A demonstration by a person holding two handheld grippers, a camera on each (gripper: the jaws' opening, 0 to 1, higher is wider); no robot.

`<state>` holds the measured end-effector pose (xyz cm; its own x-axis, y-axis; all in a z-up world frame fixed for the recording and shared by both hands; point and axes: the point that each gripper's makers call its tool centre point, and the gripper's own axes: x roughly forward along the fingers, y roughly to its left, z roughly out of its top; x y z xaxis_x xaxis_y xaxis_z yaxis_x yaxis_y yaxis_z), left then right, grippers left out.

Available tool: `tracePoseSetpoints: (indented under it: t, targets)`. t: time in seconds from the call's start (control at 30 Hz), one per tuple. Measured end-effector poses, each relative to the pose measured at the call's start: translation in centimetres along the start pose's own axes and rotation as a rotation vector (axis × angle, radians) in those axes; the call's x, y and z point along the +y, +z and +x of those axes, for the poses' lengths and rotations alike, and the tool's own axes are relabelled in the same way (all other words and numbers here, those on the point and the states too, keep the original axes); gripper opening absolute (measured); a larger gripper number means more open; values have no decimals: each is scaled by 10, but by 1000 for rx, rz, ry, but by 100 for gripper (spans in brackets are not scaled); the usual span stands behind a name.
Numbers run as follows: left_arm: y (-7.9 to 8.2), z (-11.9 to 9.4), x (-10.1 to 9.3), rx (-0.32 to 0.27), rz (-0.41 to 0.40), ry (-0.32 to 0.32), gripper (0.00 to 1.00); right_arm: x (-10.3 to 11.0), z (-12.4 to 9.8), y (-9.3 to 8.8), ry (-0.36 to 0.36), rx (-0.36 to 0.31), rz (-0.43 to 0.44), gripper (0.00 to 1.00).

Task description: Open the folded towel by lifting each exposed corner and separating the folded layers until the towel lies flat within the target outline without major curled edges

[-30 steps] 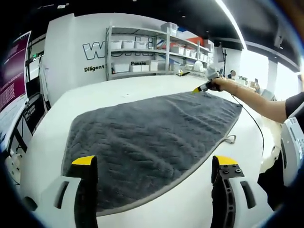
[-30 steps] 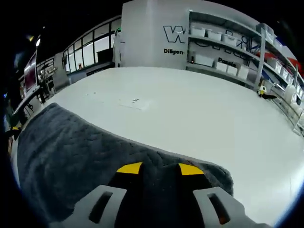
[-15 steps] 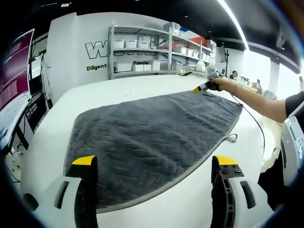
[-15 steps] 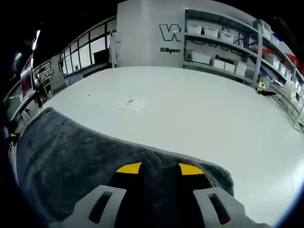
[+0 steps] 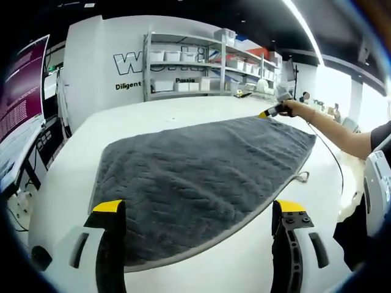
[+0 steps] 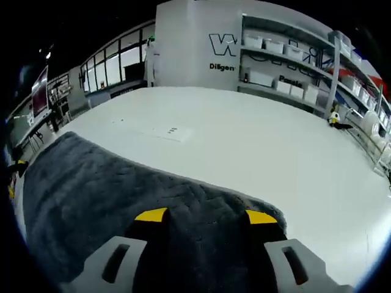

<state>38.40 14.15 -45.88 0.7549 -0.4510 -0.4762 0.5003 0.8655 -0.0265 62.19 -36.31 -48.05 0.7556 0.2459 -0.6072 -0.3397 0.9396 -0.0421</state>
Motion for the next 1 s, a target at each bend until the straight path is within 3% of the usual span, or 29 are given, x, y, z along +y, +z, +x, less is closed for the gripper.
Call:
tracePoseSetpoints:
  t: [0.17, 0.47, 0.63, 0.87, 1.0]
  targets:
    - [2, -2, 7, -9, -9, 13, 98, 0, -37, -6, 24, -20, 11, 61]
    - [2, -10, 19, -15, -25, 38, 98, 15, -123, -45, 72, -43, -29, 52]
    - [1, -18, 28, -33, -39, 64, 98, 24, -167, -74, 93, -45, -22, 37]
    - [-2, -23, 33, -35, -53, 83, 98, 33, -195, -121, 106, 9, 8, 32]
    - [-4, -25, 33, -33, -55, 87, 98, 37, -197, -143, 125, 41, 31, 26]
